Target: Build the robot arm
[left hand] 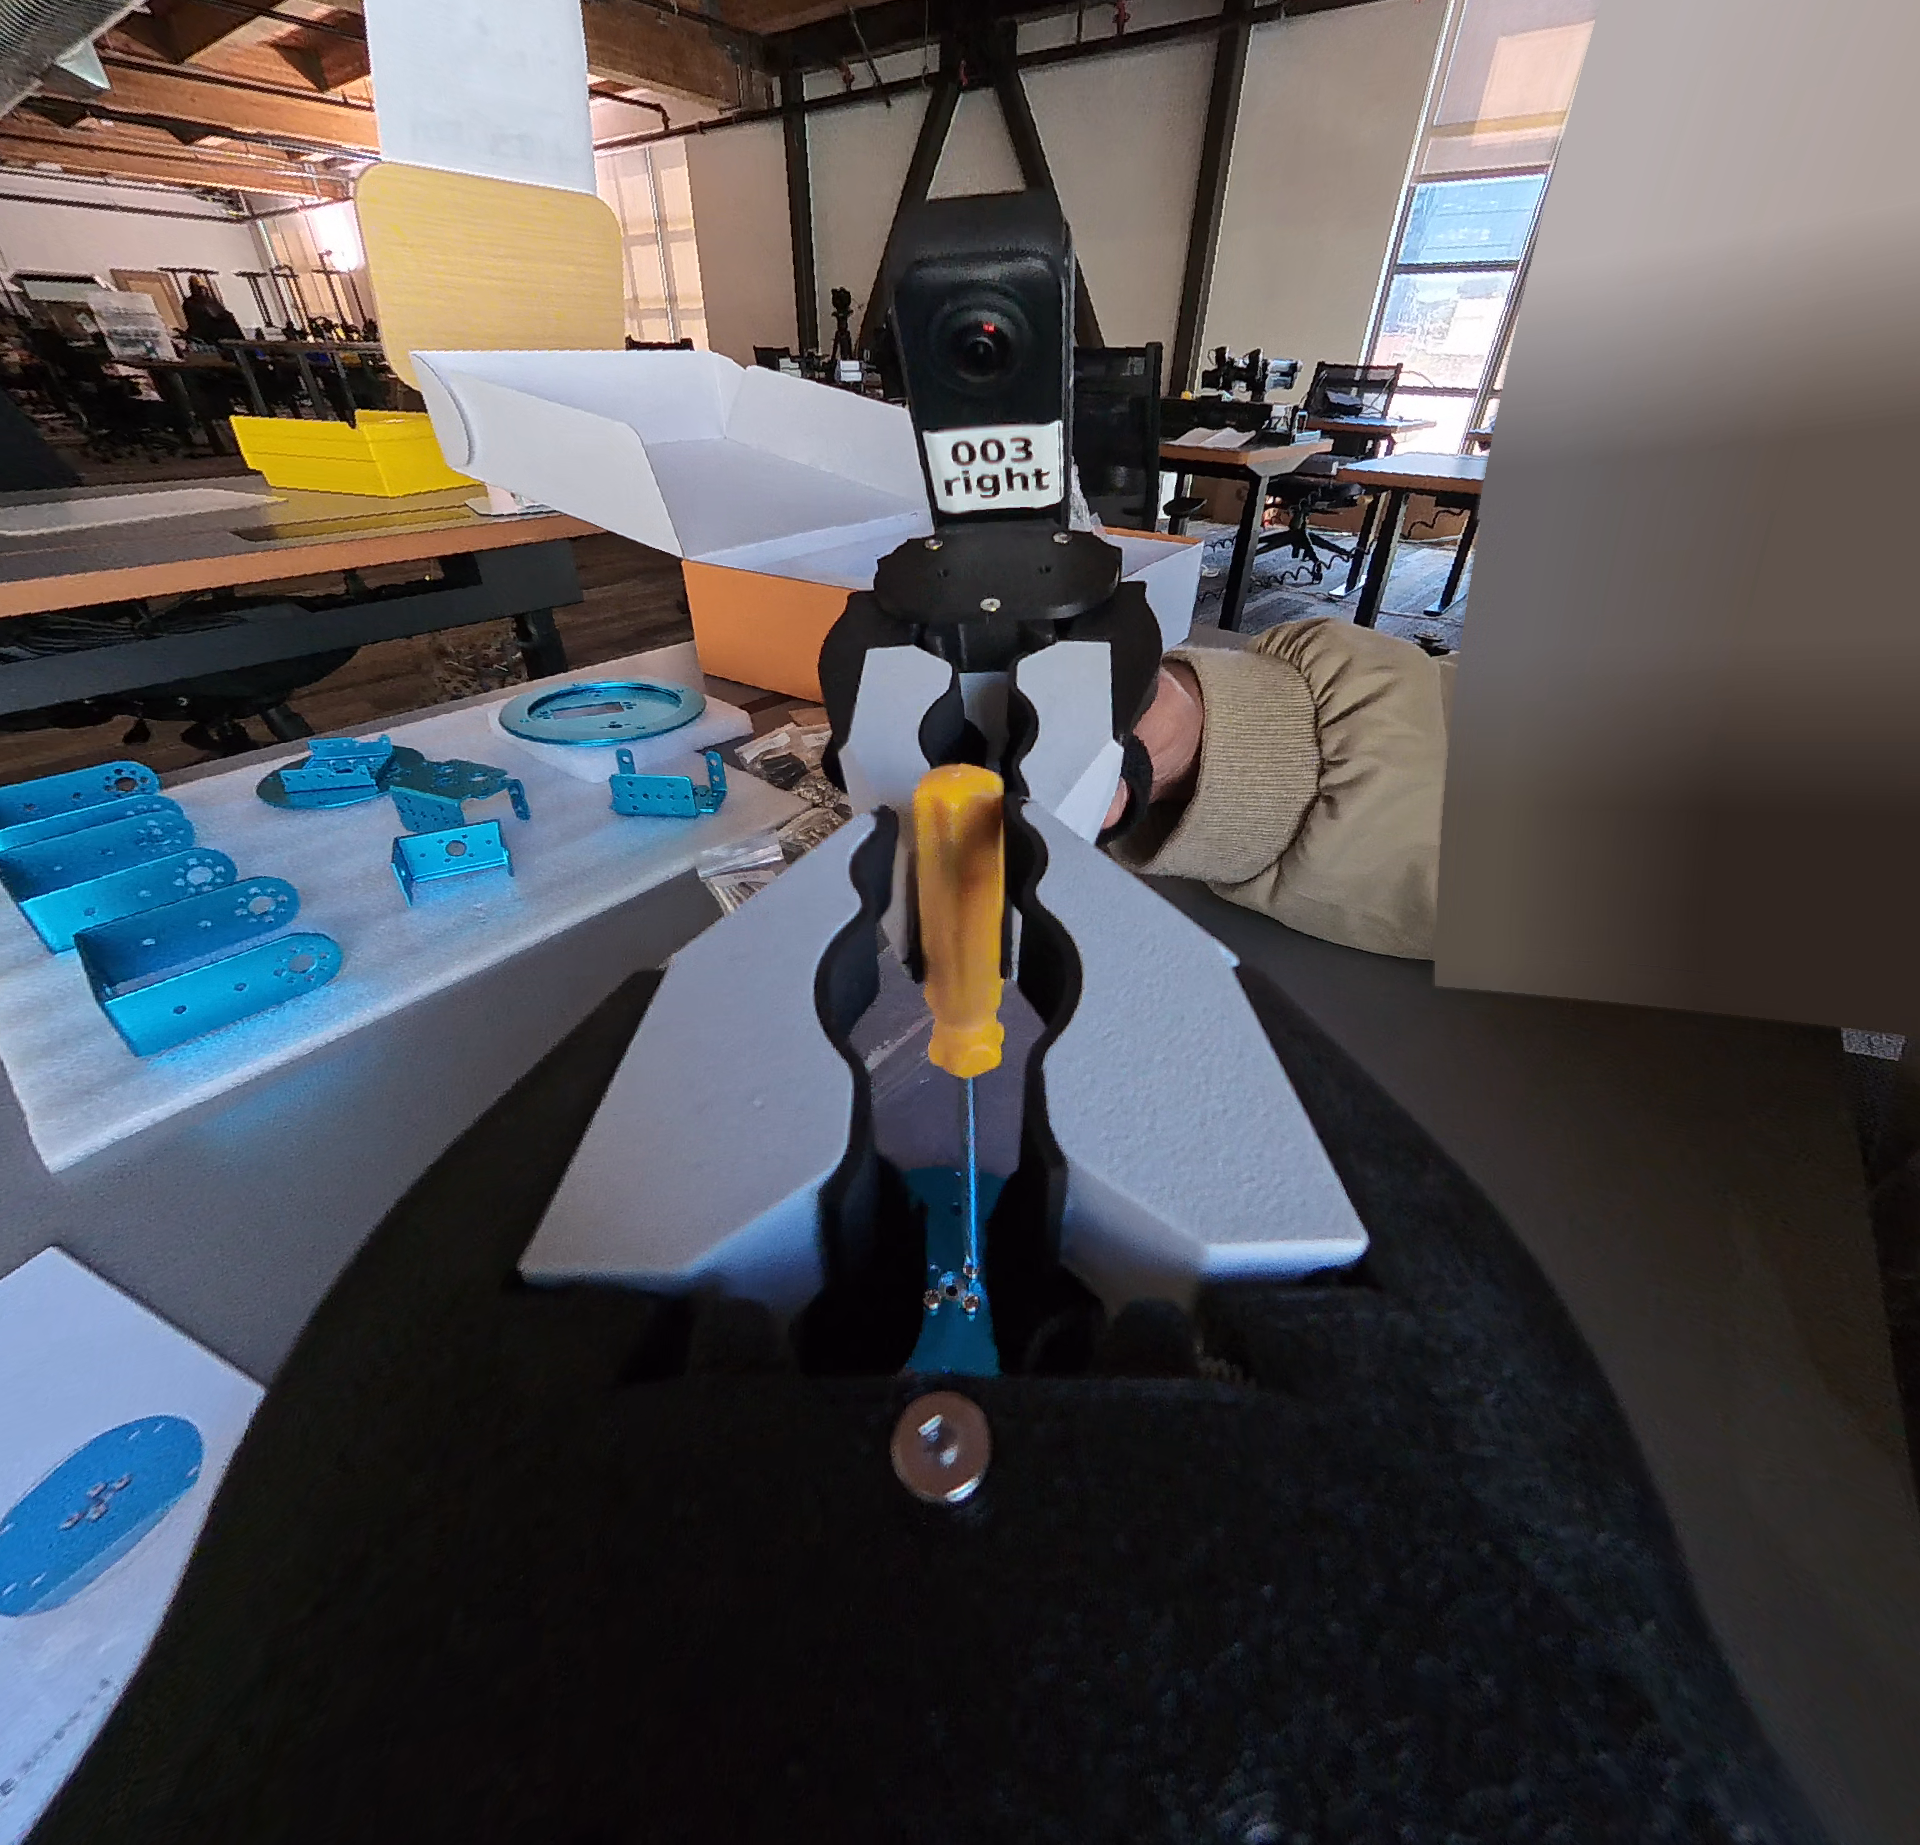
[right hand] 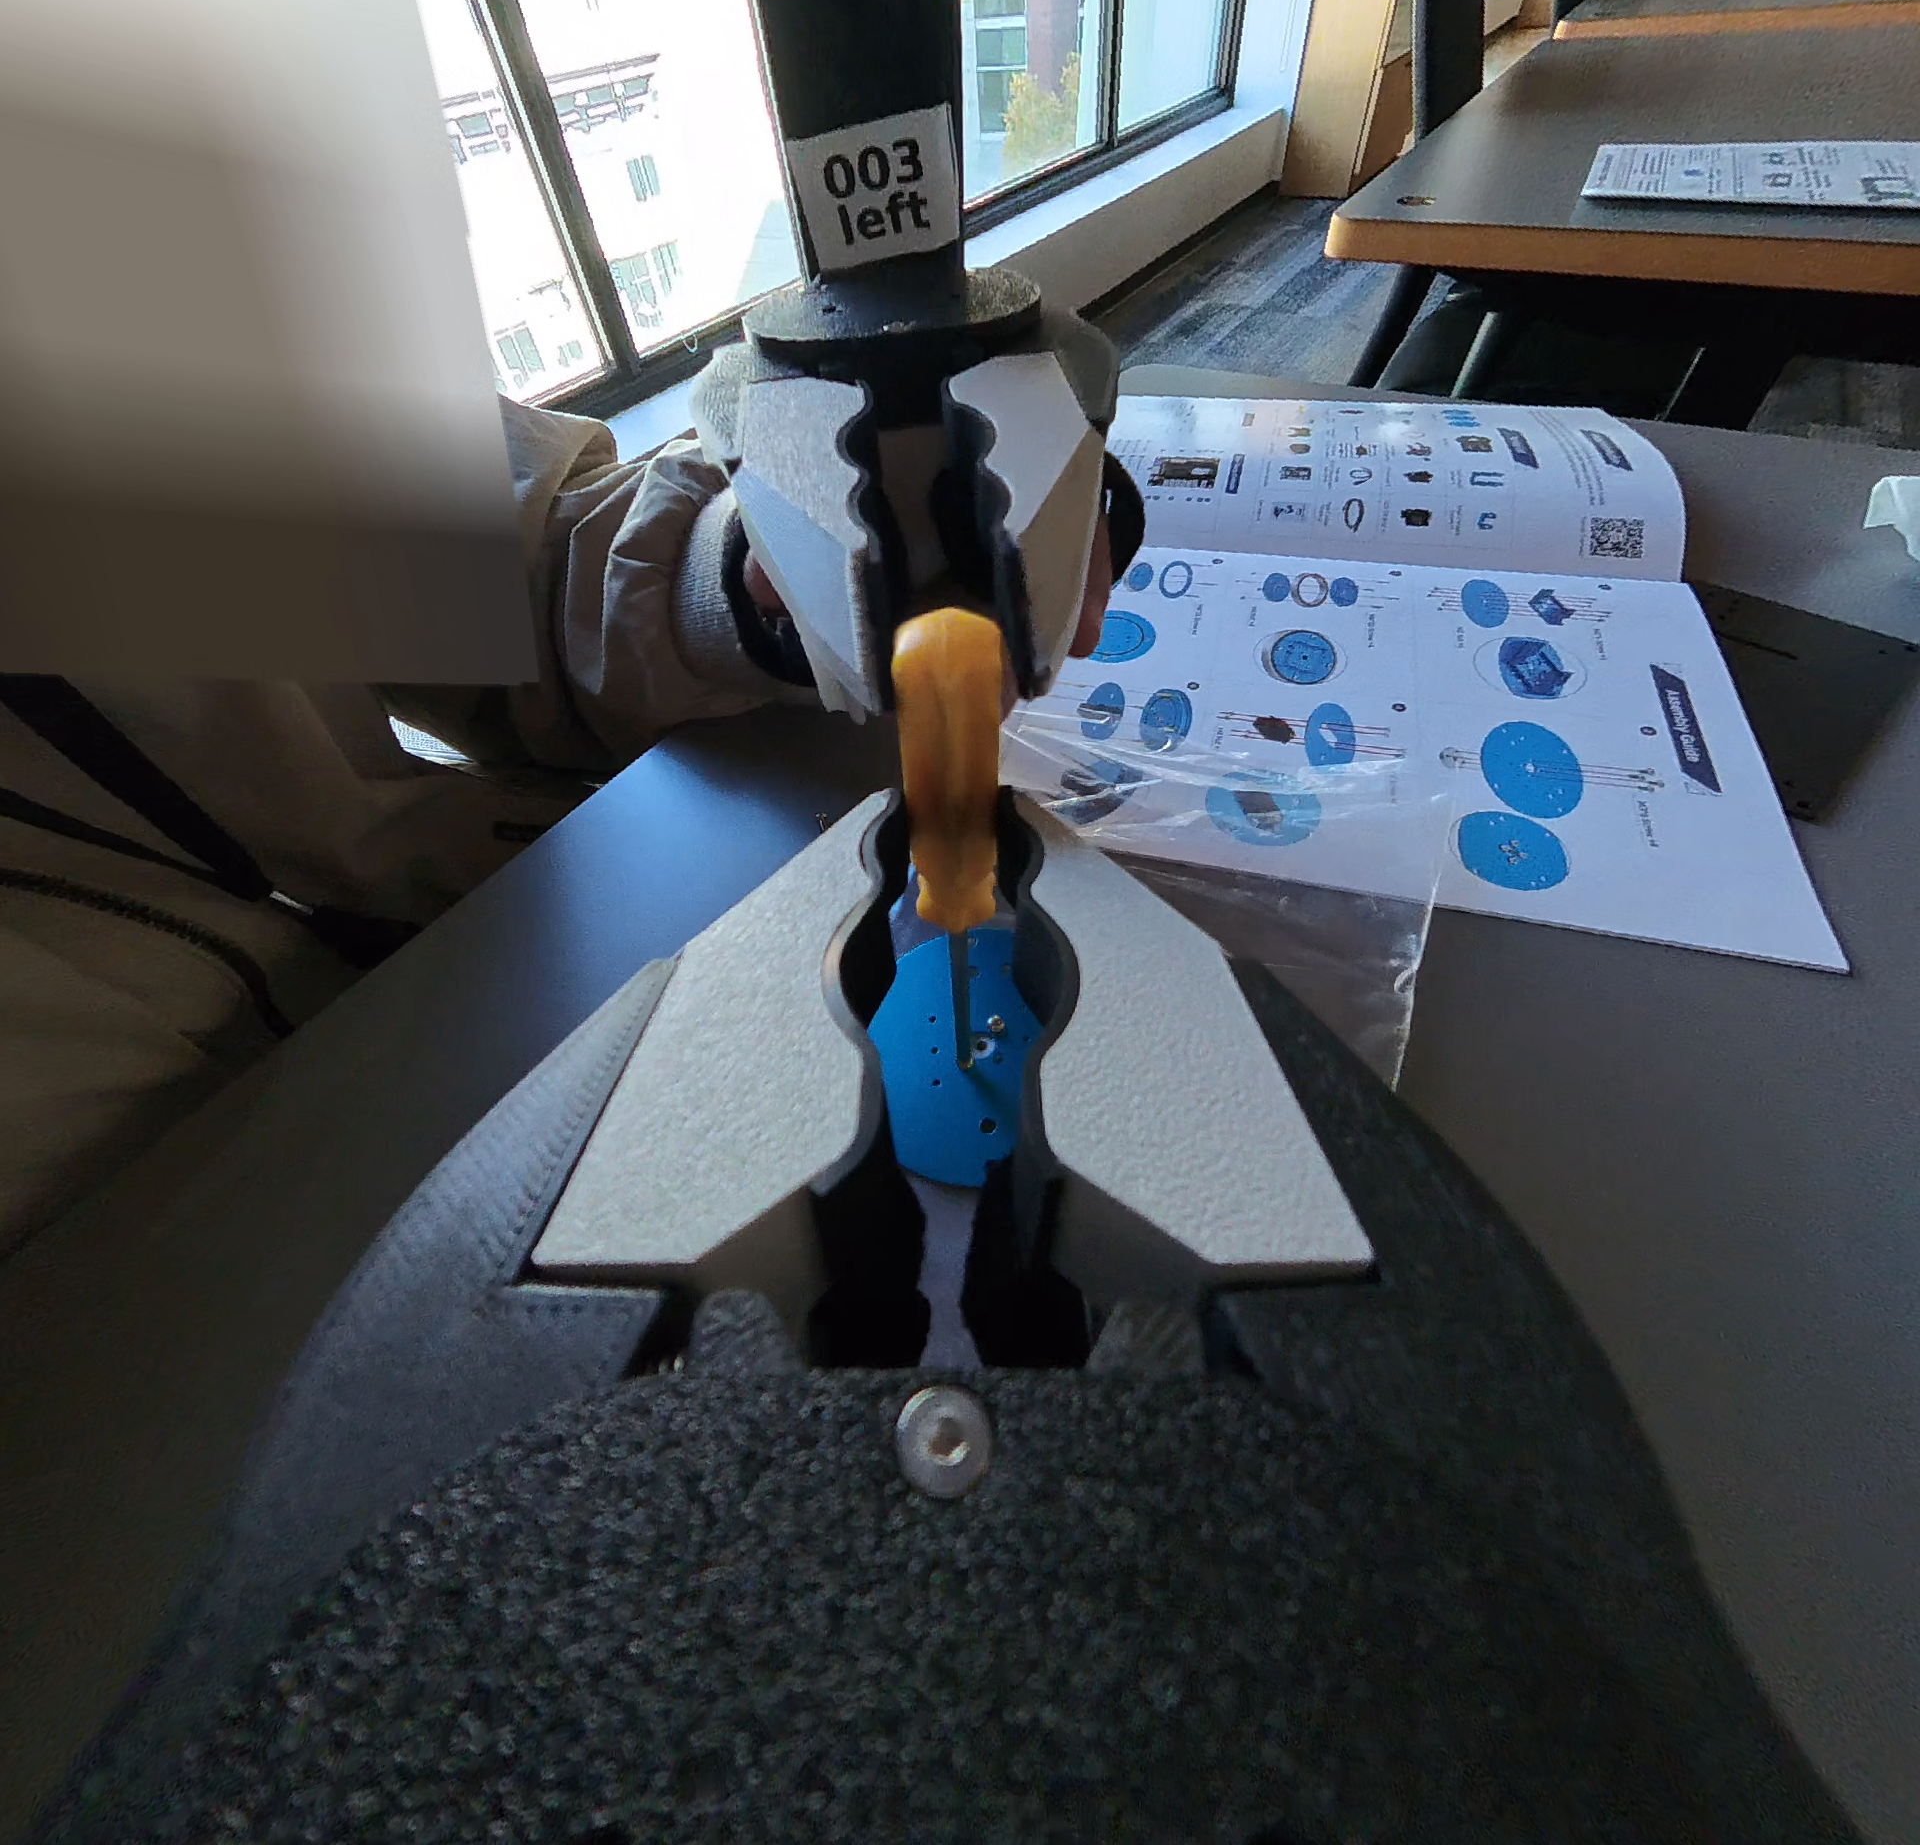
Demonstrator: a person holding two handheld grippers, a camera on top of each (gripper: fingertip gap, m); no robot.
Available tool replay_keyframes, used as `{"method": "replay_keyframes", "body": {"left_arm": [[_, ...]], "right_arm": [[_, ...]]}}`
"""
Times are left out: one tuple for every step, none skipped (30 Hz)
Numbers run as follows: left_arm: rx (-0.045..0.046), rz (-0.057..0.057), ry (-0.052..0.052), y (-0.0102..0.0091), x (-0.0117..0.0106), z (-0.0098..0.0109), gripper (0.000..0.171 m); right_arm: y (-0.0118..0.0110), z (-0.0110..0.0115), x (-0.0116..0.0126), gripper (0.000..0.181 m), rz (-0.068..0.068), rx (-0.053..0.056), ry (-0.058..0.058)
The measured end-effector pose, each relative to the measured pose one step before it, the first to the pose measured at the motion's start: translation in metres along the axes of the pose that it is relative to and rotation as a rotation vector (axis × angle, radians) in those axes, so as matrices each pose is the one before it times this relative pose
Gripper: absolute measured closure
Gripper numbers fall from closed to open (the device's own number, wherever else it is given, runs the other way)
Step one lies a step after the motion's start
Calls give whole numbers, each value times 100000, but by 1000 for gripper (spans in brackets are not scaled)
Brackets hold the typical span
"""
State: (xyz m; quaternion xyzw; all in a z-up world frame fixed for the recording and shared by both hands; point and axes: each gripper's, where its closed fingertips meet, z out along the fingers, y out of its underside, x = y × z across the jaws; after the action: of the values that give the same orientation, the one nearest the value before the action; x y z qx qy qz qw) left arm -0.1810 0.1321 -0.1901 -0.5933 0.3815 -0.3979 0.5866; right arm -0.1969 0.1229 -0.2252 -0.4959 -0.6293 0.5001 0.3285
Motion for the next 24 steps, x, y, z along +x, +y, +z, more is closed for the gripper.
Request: {"method": "replay_keyframes", "body": {"left_arm": [[58, 78, 52, -28, 23, 28, 151], [-11, 72, 128, 2, 48, 6, 149], [39, 114, 389, -5, 85, -35, 147], [245, 41, 518, -34, 94, -80, 147], [542, -8, 538, -67, 81, -106, 147], [581, 78, 676, -103, 92, -112, 145], [443, 264, 1076, -113, 172, -60, 144], [159, 415, 1211, -71, 208, 18, 143], [-112, 465, 1366, -60, 255, 107, 141], [-312, 538, 1537, -20, 308, 165, 140], [-843, 593, 1146, 65, 256, 221, 140], [-1284, 450, -19, 133, 55, 248, 140], [-1207, 378, 176, 108, 72, 237, 140], [-621, 310, 103, 23, 66, 184, 140], [-107, 381, -661, -48, -29, 77, 145], [-65, 849, -1595, -14, -198, -4, 154], [82, 828, -906, -2, -144, -62, 155], [51, -391, 82, -3, -57, -57, 155], [98, -627, 462, 0, 7, -41, 155], [114, 34, 134, 5, 7, -20, 155], [7, 485, -264, -3, -17, 3, 155], [-49, 368, -296, 6, -38, 18, 155], [-50, -131, -255, -2, -61, 19, 155], [-47, -392, -653, 9, -133, 11, 155]], "right_arm": [[-6, 18, -68, 167, -322, 43, -305], [4, 22, -53, 166, -526, -124, -114], [-1, 15, -141, 166, -548, -227, -606], [9, 15, -130, 166, -946, -294, -442], [19, -15, -63, 166, -776, -416, -56], [28, -32, -96, 166, -451, -471, -403], [29, -51, -47, 166, -440, -526, -89], [29, -39, 0, 166, -440, -567, 137], [16, -20, -8, 166, -456, -598, 162], [-1, 3, 2, 166, -293, -435, 289], [-8, 37, -62, 166, -185, -293, -169], [13, 11, -25, 166, -529, -486, 175], [31, 3, -14, 166, -501, -807, 292], [92, 40, -52, 166, -565, -1091, 84], [-1, 15, -58, 166, -649, -489, 77], [-2, 38, -115, 166, -545, -378, -310], [-14, 42, -44, 166, -195, -197, 103], [-21, 48, 58, 166, -237, -66, 677], [-15, 28, 11, 166, -50, -58, 188], [-2, 23, 6, 166, 273, -57, 113], [10, 4, 34, 166, 444, -106, 287], [11, -15, 58, 166, 389, -241, 359], [21, -21, 41, 166, 268, -210, 357], [16, -25, 88, 166, 147, -245, 706]]}}
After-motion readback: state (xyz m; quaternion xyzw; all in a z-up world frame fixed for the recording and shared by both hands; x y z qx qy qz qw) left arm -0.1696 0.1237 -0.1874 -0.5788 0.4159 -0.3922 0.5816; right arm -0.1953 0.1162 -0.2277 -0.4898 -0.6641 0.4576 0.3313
